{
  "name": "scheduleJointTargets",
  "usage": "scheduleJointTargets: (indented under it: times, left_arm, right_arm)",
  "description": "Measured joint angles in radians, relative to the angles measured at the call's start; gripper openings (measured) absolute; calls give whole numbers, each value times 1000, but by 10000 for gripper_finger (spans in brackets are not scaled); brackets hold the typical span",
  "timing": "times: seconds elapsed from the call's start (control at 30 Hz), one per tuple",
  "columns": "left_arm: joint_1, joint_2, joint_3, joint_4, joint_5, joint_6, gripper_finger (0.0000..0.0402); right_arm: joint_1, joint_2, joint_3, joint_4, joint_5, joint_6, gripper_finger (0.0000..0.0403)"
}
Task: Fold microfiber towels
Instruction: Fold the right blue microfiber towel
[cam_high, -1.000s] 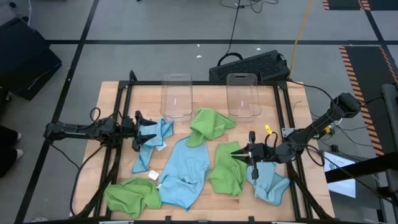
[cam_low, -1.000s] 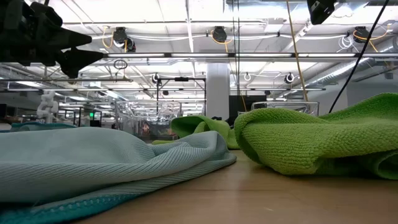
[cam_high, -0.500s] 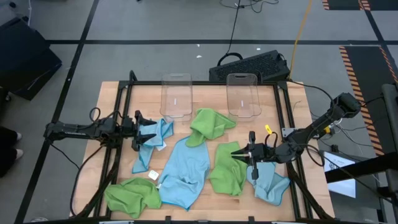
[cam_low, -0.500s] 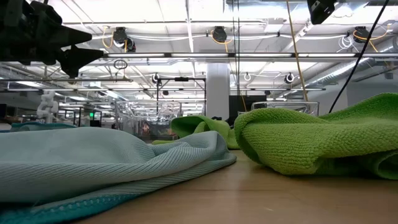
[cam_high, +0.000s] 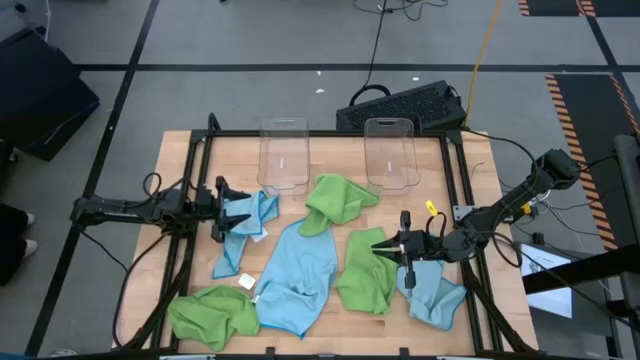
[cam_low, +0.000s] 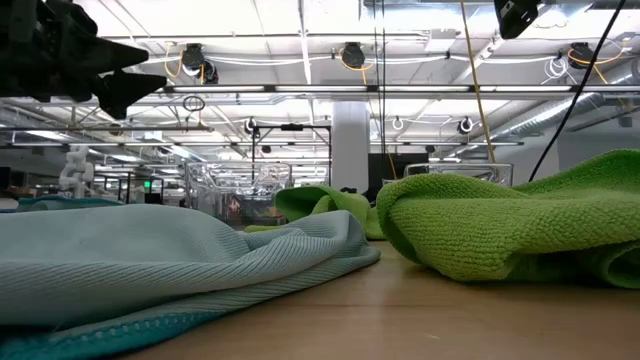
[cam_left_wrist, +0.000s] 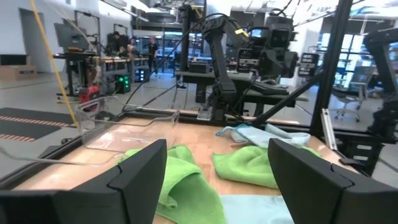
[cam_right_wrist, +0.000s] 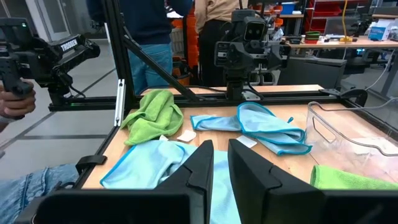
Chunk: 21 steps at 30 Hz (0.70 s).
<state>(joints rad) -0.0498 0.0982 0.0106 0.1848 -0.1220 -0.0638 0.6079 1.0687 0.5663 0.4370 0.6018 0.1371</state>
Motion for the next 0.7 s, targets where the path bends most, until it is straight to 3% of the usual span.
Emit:
scheduleJointTargets:
  times: [0.1, 0.2, 0.47, 0.7]
  left_arm:
    - [-1, 0, 0, 2, 3, -2, 275]
    - [-1, 0, 9, -3, 17, -1, 235]
    - [-1, 0, 101, -30, 16, 45, 27]
    - [-1, 0, 240, -244, 14, -4, 4]
  right_arm:
    - [0, 0, 0, 0, 0, 0, 43]
    - [0, 0, 0, 0, 0, -7, 43]
    - [0, 0, 0, 0, 0, -15, 43]
    - [0, 0, 0, 0, 0, -15, 43]
